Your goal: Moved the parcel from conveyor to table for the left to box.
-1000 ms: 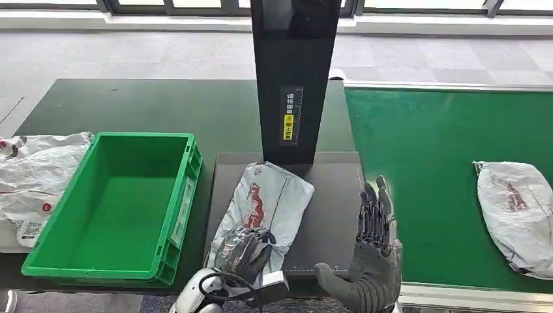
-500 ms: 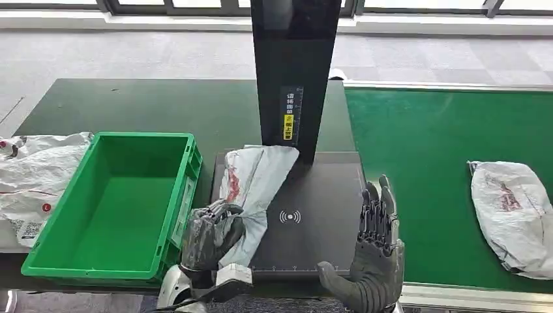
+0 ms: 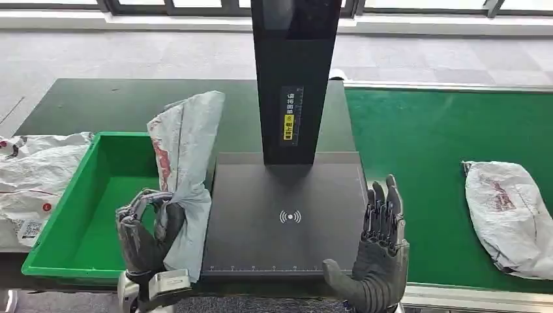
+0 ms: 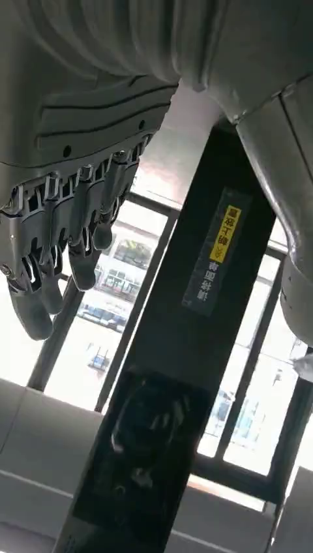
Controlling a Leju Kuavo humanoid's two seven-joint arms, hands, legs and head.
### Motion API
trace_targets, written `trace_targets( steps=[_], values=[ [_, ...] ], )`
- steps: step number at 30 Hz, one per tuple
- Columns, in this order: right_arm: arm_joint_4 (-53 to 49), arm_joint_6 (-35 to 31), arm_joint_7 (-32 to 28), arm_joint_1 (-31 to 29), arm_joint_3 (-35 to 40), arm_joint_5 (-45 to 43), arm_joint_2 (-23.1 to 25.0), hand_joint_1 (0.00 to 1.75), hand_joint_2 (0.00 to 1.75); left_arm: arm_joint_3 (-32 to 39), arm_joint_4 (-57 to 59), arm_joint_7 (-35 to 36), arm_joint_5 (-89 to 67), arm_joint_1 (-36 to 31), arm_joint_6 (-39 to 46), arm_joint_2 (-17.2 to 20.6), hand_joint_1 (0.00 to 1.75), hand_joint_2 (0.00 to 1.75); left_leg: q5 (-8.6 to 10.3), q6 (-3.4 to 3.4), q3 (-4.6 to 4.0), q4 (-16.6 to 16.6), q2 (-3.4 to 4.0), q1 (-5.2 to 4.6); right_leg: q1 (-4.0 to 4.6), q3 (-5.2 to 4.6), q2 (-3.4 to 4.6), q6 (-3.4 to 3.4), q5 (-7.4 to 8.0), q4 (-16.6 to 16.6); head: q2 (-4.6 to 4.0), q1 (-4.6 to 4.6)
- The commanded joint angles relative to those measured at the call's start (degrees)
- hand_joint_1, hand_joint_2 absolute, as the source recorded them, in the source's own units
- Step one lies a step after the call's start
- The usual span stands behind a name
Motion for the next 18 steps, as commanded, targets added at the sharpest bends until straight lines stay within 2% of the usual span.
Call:
trace_targets(
  steps=[1, 5, 9, 12, 14, 18],
  values=[
    [2.3, 0.5, 0.1, -0.9, -0.8, 0.1, -0.9, 0.0, 1.75, 18.3, 8.4, 3.1, 2.1, -8.1, -2.2, 1.6, 1.75, 1.75, 0.06, -0.04, 0.14, -0.1, 0.1, 0.03, 0.04, 0.11, 0.0, -0.06, 0.07, -0.1, 0.0, 0.0],
    [2.2, 1.3, 0.1, -0.8, -0.9, 0.3, -0.5, 0.0, 1.75, 24.4, 17.6, 6.5, 6.3, -12.3, -7.7, 3.1, 1.75, 1.75, 0.08, -0.05, 0.2, -0.1, 0.06, -0.01, -0.01, 0.16, 0.0, -0.04, 0.04, -0.1, 0.0, 0.0],
    [2.0, 2.1, 0.1, -0.9, -1.5, 0.5, -0.3, 0.0, 1.75, 26.7, 22.7, 5.7, 6.6, -13.9, -8.3, 3.6, 1.75, 1.75, 0.09, -0.06, 0.23, -0.2, 0.08, -0.01, 0.0, 0.18, 0.01, -0.06, 0.05, -0.1, 0.0, 0.0],
    [2.0, 2.7, 0.1, -1.0, -2.0, 0.8, -0.1, 0.0, 1.75, 29.1, 28.9, 8.2, 6.2, -16.1, -9.8, 4.7, 1.75, 1.75, 0.09, -0.08, 0.3, -0.2, 0.11, 0.02, 0.04, 0.24, -0.01, -0.08, 0.06, -0.2, 0.0, 0.0],
    [2.2, 3.0, 0.1, -1.0, -2.4, 0.9, 0.0, 0.0, 1.75, 30.7, 31.7, 7.8, 7.1, -17.1, -10.5, 4.6, 1.75, 1.75, 0.11, -0.06, 0.32, -0.2, -0.08, -0.09, -0.08, 0.29, -0.11, -0.04, 0.02, -0.1, 0.0, -0.02],
    [2.5, 2.9, 0.1, -1.0, -2.5, 0.9, 0.0, 0.0, 1.75, 31.3, 30.7, 6.7, 7.7, -16.2, -10.7, 3.6, 1.75, 1.75, 0.01, -0.06, 0.6, -0.2, -0.19, -0.09, -0.07, 0.66, -0.23, -0.11, -0.19, -0.1, 0.0, 0.0]
  ],
)
